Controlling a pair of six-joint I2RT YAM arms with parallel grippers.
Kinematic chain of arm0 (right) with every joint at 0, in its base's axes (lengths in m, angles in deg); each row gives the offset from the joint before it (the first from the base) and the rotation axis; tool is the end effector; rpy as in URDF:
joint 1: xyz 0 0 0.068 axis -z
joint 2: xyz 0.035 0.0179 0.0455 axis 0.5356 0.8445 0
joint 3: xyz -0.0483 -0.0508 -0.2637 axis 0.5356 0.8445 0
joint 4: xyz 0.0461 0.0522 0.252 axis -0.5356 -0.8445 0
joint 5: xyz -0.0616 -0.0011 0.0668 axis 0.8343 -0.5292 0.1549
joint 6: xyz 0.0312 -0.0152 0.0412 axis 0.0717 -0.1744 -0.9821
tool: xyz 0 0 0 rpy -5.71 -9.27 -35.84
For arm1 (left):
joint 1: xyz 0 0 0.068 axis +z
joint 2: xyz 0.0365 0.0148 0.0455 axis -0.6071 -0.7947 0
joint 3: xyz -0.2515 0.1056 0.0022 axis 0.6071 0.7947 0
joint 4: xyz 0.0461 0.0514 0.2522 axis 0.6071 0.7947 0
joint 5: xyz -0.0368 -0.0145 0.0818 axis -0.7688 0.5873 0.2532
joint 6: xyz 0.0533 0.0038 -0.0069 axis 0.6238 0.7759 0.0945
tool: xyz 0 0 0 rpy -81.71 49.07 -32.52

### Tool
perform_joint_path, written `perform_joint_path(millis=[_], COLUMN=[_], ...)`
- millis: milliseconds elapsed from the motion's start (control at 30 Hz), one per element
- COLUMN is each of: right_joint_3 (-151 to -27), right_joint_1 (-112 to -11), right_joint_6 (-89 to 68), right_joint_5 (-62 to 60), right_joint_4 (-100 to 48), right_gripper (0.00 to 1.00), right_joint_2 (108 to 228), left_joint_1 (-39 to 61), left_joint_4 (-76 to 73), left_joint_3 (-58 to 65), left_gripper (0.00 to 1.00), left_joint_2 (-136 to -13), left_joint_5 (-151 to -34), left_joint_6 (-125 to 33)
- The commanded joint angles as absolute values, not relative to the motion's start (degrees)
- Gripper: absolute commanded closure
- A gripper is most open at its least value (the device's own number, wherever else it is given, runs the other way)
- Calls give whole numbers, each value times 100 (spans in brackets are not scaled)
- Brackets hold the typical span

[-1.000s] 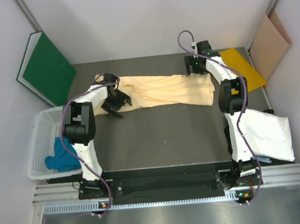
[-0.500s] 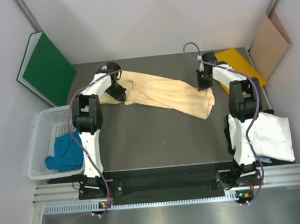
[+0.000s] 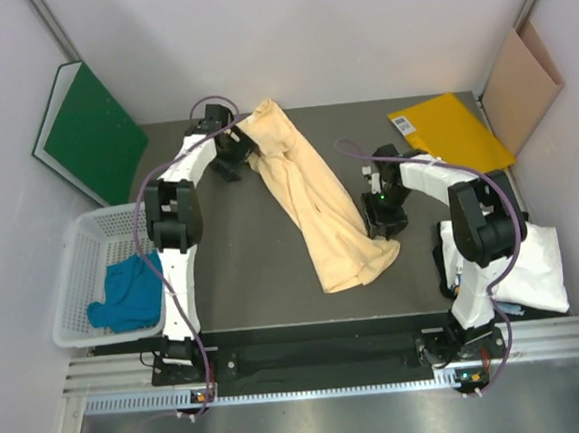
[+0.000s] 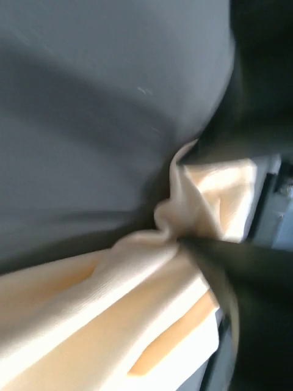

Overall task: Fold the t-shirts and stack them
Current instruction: Fold the tshirt

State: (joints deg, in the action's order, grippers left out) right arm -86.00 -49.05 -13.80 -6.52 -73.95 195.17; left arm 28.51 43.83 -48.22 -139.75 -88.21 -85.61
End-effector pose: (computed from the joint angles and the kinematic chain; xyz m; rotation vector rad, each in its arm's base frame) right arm 0.3306 0.1071 0.1632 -0.1862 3.0679 0.3709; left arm 0.5229 -0.0838 0.1754 -0.9430 2.5165 -0.4365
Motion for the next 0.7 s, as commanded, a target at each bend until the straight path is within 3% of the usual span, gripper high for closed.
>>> perform_joint_path(millis=[0, 33, 133, 300, 533, 567, 633, 667], right_joint_3=[-9019, -9170, -9671, -10287, -10998, -11208, -11359, -11395], right_joint_1=[-4926, -4900, -4725, -4285, -4030, -4012, -3995, -3977], right_joint_6=[-1293, -1258, -1187, -1266, -1565, -1565, -1565, -1565], right_joint_5=[-518, -326, -113, -464, -1035, -1088, -1150, -1167], right_joint_4=[-8238, -8274, -8248, -8002, -7615, -7684, -7746, -7764], right_gripper=[35, 19, 0, 0, 0, 0, 0, 0], right_joint_2=[18927, 18927, 18997, 19322, 19735, 19779, 19806, 19780], left_joint_1=[2841, 2763, 2352, 1209, -618, -787, -1183, -1297], left_joint_4=[3998, 3831, 3426, 3040, 2923, 3020, 3291, 3372], left_joint_3=[-2666, -2213, -805, 505, 991, 939, 895, 868], left_gripper=[1, 1, 1, 3, 12, 16, 39, 59], left_joint_2=[-12493, -12173, -11109, -10299, -10517, -10622, -10719, -10781], left_joint_5=[-9141, -9256, -9634, -10100, -10681, -10620, -10602, -10550], left_joint_6=[-8534, -8543, -8640, -9174, -10010, -10072, -10213, -10300])
